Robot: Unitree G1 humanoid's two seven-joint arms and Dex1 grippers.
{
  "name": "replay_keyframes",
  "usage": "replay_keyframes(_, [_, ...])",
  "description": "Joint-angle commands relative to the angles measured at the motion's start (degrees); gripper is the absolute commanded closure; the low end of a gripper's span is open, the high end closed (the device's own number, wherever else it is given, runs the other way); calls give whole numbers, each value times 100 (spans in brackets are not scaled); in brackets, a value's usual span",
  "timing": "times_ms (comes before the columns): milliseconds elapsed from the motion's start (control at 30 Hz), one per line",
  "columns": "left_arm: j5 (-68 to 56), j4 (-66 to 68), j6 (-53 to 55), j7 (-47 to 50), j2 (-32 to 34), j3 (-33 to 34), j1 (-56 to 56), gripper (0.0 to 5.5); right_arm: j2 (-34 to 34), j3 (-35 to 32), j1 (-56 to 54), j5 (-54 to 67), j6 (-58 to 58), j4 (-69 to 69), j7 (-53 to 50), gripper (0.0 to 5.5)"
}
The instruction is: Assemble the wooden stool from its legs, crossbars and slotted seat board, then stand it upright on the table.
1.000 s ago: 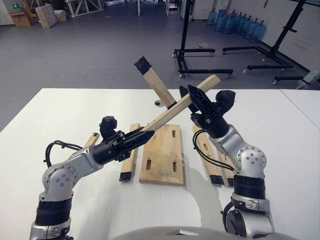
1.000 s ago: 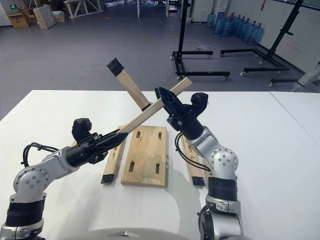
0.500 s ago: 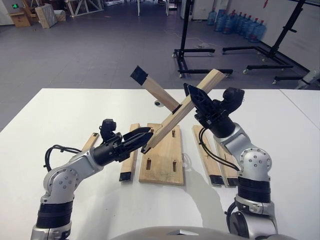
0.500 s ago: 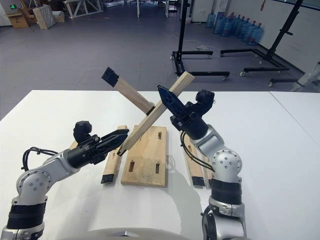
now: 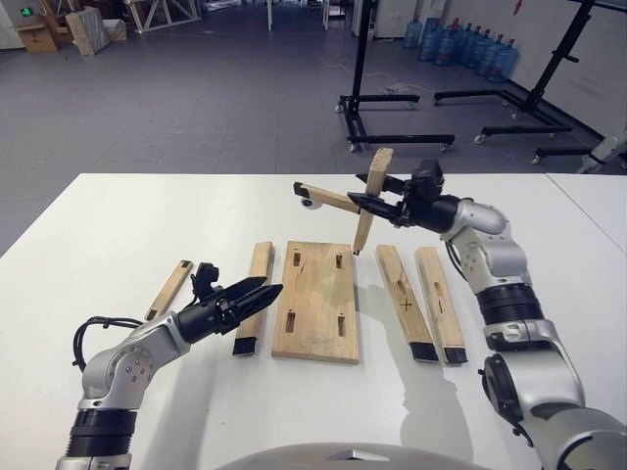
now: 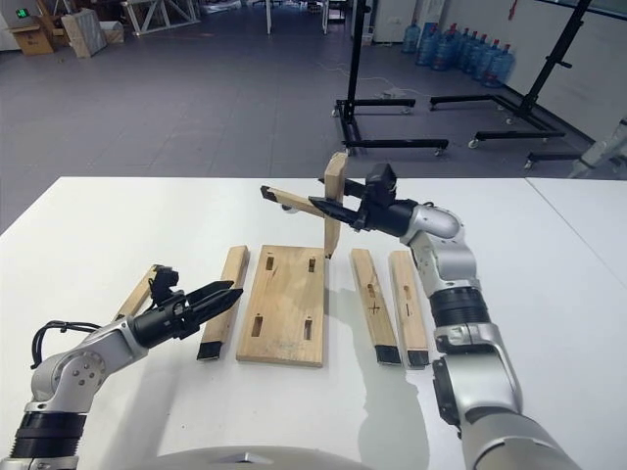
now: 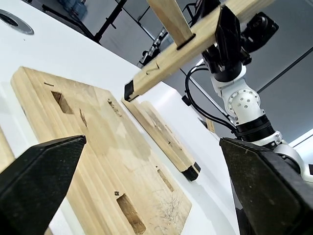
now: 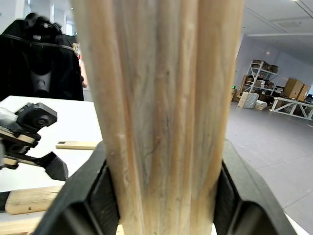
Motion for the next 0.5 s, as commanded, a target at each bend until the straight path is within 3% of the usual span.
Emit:
replay_keyframes(33, [156, 57, -64, -34, -19, -52, -124, 49, 220, 16, -284, -163, -506, 403, 197, 345])
replay_keyframes(500, [347, 150, -30, -167, 17, -56, -218, 49, 329, -296, -418, 219, -69, 1111, 1210, 345])
